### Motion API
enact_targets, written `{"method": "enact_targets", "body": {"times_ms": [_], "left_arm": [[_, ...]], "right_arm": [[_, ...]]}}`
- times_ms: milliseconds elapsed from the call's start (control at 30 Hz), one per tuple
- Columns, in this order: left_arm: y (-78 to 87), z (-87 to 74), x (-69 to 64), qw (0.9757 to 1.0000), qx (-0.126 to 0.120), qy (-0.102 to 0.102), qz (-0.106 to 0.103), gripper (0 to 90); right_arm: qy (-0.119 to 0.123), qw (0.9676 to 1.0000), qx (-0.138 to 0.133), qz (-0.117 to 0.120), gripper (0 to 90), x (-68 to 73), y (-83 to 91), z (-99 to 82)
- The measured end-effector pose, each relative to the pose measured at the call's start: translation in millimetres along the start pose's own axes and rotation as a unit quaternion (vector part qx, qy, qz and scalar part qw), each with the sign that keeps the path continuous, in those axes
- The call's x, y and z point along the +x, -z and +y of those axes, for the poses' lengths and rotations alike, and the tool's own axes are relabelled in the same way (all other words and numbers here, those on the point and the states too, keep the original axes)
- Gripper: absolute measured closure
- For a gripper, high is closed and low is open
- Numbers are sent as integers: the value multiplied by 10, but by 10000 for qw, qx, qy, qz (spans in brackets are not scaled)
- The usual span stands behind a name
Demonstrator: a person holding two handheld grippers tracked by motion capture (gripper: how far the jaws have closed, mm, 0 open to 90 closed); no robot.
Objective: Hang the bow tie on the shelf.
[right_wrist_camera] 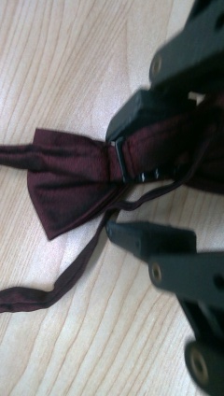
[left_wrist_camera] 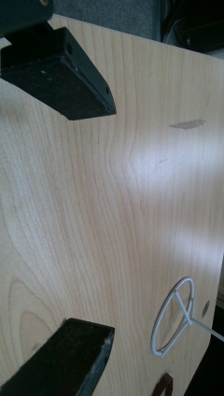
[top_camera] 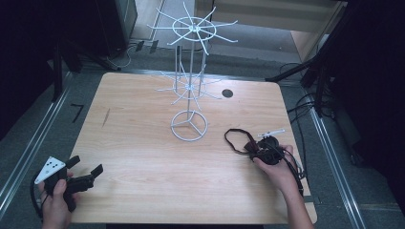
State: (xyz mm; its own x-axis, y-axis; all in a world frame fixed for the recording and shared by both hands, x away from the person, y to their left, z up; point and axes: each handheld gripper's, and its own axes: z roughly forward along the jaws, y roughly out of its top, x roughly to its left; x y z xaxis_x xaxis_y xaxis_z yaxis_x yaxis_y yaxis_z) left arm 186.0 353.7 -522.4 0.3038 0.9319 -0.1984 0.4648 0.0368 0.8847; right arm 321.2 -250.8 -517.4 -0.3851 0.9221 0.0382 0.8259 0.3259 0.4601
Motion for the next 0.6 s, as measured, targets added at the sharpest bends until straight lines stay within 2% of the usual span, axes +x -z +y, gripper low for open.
{"method": "enact_targets", "body": {"times_ms": [33, 167, 267, 333, 433, 600], "left_arm": [[0, 0, 1, 10000, 0, 2, 0, 0], [-1, 1, 0, 10000, 10, -14, 1, 0], [0, 0, 1, 10000, 3, -1, -3, 0], [0, 0, 2, 10000, 4, -2, -5, 0], [1, 1, 4, 10000, 5, 4, -14, 0], [0, 1, 4, 10000, 9, 6, -17, 0]], "right_arm": [[24, 10000, -39, 10, 654, -2, 4, -5], [47, 10000, -50, 37, 725, -3, 10, -8], [68, 10000, -60, 14, 731, 6, 12, -10], [162, 9996, -225, -94, 733, 25, 1, -24], [180, 9991, -355, -166, 734, 38, 4, -23], [146, 9971, -728, -142, 734, 74, 90, -5]]}}
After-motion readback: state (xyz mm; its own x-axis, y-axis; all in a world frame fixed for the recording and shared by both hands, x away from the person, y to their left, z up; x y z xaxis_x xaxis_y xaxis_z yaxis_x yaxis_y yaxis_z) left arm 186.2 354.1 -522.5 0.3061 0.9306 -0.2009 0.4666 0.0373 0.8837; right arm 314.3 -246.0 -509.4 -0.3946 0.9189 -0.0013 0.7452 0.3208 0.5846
